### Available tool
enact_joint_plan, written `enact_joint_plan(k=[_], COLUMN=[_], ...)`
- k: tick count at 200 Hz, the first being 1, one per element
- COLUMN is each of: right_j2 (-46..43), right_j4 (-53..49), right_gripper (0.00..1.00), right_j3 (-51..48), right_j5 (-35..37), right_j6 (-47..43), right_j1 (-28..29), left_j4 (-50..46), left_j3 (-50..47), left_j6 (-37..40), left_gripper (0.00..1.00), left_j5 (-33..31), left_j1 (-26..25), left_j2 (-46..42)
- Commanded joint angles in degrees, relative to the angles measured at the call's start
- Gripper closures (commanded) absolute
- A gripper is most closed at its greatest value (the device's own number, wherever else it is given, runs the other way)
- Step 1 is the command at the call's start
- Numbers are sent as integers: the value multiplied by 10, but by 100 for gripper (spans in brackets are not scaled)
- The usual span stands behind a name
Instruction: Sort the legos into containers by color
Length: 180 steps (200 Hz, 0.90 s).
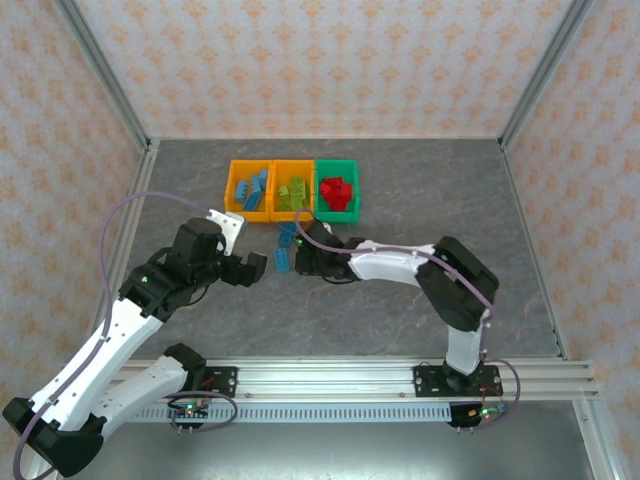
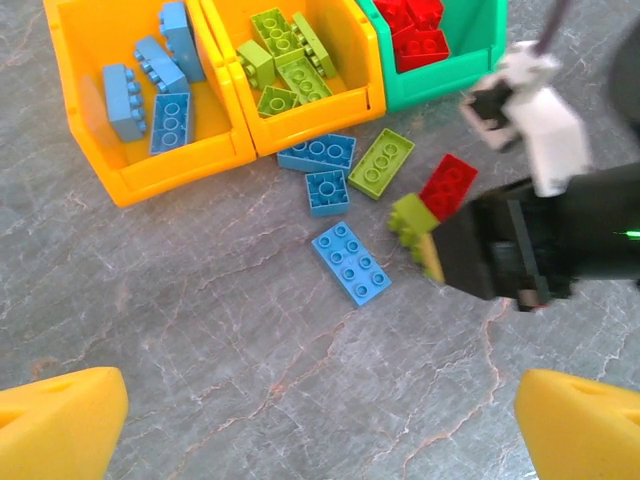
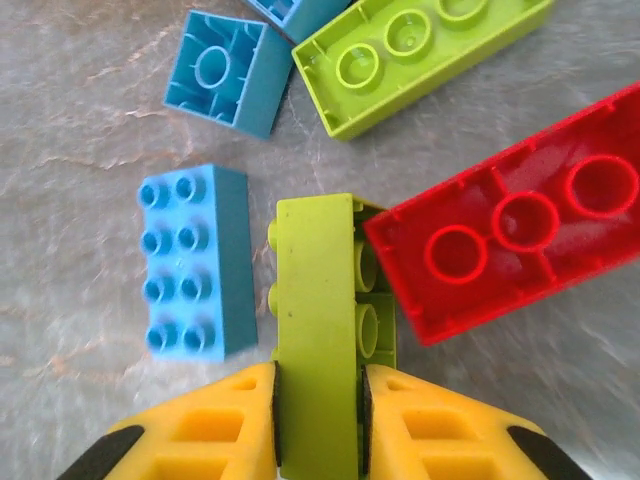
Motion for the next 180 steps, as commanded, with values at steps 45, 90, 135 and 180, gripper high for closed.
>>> enact_joint_plan(k=[45,90,135,180], right_j2=[-96,87,244,191], right_j4=[-33,-69,-165,-220], right_gripper=[75,76,71,40], right_j3=[97,295,515,542], right_j5=[105,74,9,18], right_j6=[-89,-124,-163,-169], right_j1=[-14,-82,-108,-108], left_j4=[0,-1,-2,-2], left_j3=[-12,-18,-20,-21], left_j6=[13,7,10,7], left_gripper=[0,0,0,0], left_j5=[-14,-19,-32,-28], left_j1=[13,18,26,28], left_j2=[-9,-11,-6,-2])
